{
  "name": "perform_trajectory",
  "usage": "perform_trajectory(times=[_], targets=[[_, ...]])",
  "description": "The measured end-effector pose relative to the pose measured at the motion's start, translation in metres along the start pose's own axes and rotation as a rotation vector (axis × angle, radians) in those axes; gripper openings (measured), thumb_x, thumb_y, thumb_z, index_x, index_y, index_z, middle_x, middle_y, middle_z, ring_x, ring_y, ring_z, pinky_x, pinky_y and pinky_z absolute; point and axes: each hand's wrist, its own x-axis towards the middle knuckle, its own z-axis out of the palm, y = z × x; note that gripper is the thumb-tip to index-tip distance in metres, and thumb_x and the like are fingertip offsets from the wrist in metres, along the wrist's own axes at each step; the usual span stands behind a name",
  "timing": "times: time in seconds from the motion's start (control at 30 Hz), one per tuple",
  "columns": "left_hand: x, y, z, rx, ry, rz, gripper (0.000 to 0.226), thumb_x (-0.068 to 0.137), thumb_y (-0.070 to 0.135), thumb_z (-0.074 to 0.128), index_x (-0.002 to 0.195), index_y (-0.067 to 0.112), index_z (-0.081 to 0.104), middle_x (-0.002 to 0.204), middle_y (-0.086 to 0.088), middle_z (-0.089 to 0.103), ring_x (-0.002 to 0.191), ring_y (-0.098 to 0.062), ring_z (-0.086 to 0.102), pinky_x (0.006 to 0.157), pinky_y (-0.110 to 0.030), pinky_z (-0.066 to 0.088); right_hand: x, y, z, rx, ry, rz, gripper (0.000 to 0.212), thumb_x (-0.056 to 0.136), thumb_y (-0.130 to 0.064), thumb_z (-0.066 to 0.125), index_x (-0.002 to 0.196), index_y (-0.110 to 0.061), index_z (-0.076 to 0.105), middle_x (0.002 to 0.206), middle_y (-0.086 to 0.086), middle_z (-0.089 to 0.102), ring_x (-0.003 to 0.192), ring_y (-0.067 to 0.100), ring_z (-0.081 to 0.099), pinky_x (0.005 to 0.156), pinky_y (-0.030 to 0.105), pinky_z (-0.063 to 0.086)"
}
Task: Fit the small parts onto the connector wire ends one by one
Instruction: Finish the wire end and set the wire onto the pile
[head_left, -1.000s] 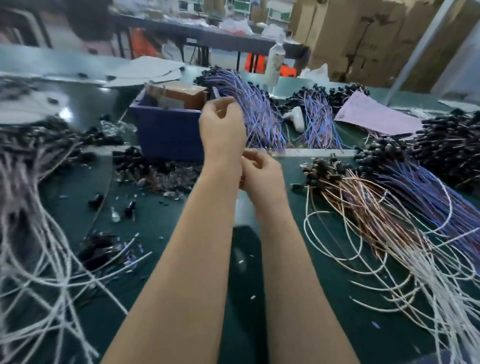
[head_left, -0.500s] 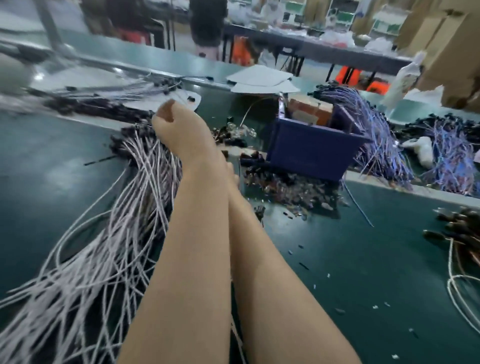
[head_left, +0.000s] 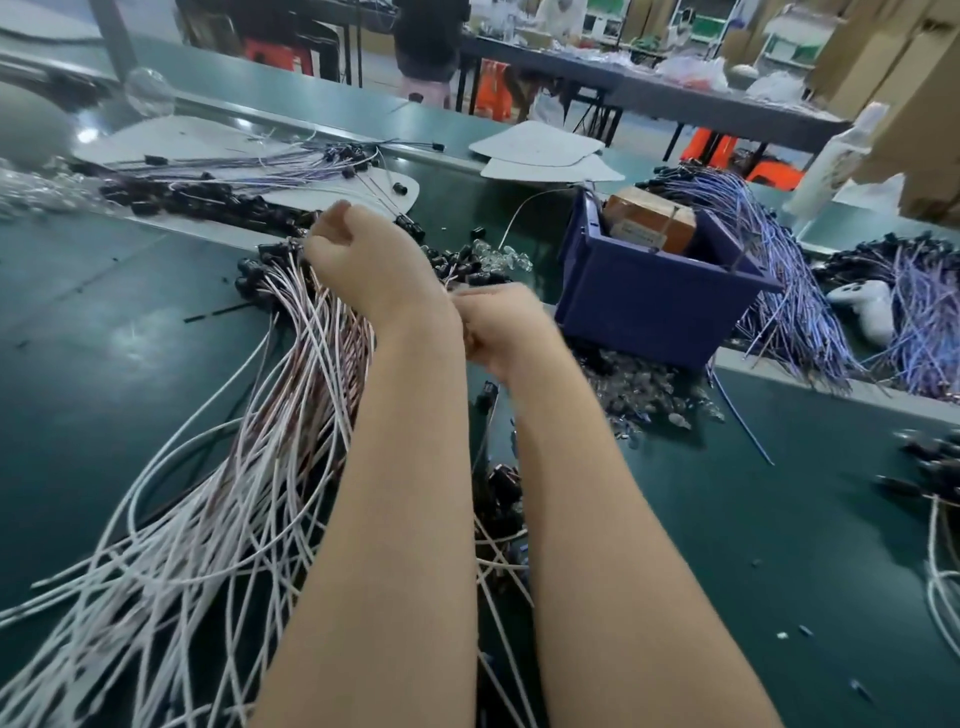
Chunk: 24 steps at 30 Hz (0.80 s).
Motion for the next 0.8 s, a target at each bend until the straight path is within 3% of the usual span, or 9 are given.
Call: perform_trajectory(times=[0.1, 0.17, 0.27, 0.37, 0.47, 0.57, 0.67, 0.8], targets=[[-0.011, -0.004, 0.005, 0.244, -0.209, -0.029, 0.011, 0.094, 0.008, 0.043, 0.101, 0.013, 0.05, 0.098, -0.002, 0.057, 0.076, -0.005, 0.052, 0.057, -0.01, 0.042, -0.003, -0.006, -0.034, 0.318, 0.038, -0.132, 0.01, 0.094, -0.004, 0.055, 0.084, -0.007, 0.057, 0.067, 0.005, 0.064, 0.047, 0.005, 0.051, 0.052, 0.015, 0.045], [-0.031, -0.008, 0.012, 0.464, -0.517, -0.078, 0.01, 0.096, 0.014, 0.044, 0.099, 0.012, 0.053, 0.088, -0.001, 0.06, 0.071, -0.007, 0.055, 0.059, -0.015, 0.046, -0.015, -0.014, -0.062, 0.503, 0.147, -0.279, 0.006, 0.093, -0.005, 0.054, 0.089, -0.008, 0.057, 0.064, 0.001, 0.067, 0.051, 0.006, 0.057, 0.053, 0.017, 0.05], [-0.065, -0.015, 0.025, 0.668, -0.987, -0.113, 0.025, 0.101, 0.024, 0.042, 0.086, 0.013, 0.058, 0.071, 0.002, 0.065, 0.053, -0.003, 0.058, 0.05, -0.016, 0.043, -0.033, -0.014, -0.108, 0.755, 0.399, -0.469, 0.007, 0.095, -0.004, 0.052, 0.09, -0.007, 0.053, 0.063, 0.003, 0.066, 0.051, 0.009, 0.057, 0.053, 0.018, 0.049], [-0.093, -0.03, 0.034, 0.833, -1.247, 0.038, 0.024, 0.099, 0.02, 0.048, 0.083, 0.012, 0.065, 0.059, 0.005, 0.059, 0.038, 0.004, 0.044, 0.041, -0.01, 0.033, -0.049, -0.004, -0.152, 0.895, 0.672, -0.53, 0.013, 0.095, -0.004, 0.053, 0.084, -0.011, 0.051, 0.057, 0.0, 0.061, 0.047, 0.007, 0.054, 0.05, 0.017, 0.047], [-0.112, -0.047, 0.043, 0.922, -1.268, 0.169, 0.021, 0.097, 0.014, 0.05, 0.09, 0.007, 0.069, 0.064, 0.004, 0.059, 0.034, 0.006, 0.043, 0.039, -0.008, 0.028, -0.059, 0.015, -0.179, 0.793, 0.758, -0.424, 0.02, 0.095, -0.012, 0.057, 0.075, -0.015, 0.053, 0.053, -0.005, 0.057, 0.046, 0.005, 0.052, 0.046, 0.017, 0.044], [-0.125, -0.063, 0.046, 0.98, -1.246, 0.244, 0.018, 0.094, 0.015, 0.053, 0.084, 0.016, 0.067, 0.07, 0.003, 0.064, 0.036, 0.008, 0.044, 0.042, -0.006, 0.03, -0.058, 0.034, -0.186, 0.61, 0.593, -0.307, 0.02, 0.094, -0.015, 0.057, 0.074, -0.015, 0.058, 0.05, -0.007, 0.061, 0.046, 0.004, 0.051, 0.046, 0.015, 0.043], [-0.125, -0.076, 0.044, 0.993, -1.228, 0.254, 0.017, 0.094, 0.016, 0.054, 0.082, 0.021, 0.064, 0.072, 0.005, 0.068, 0.049, 0.007, 0.049, 0.056, -0.013, 0.04, -0.053, 0.046, -0.187, 0.51, 0.437, -0.287, 0.02, 0.092, -0.009, 0.058, 0.073, -0.013, 0.061, 0.055, -0.005, 0.064, 0.051, 0.006, 0.054, 0.051, 0.015, 0.046], [-0.112, -0.08, 0.041, 1.018, -1.209, 0.194, 0.019, 0.094, 0.019, 0.055, 0.078, 0.023, 0.063, 0.069, 0.006, 0.069, 0.053, 0.005, 0.053, 0.056, -0.016, 0.042, -0.046, 0.055, -0.188, 0.33, 0.437, -0.277, 0.02, 0.092, -0.008, 0.06, 0.072, -0.012, 0.06, 0.061, 0.0, 0.06, 0.05, 0.005, 0.051, 0.052, 0.015, 0.046]])
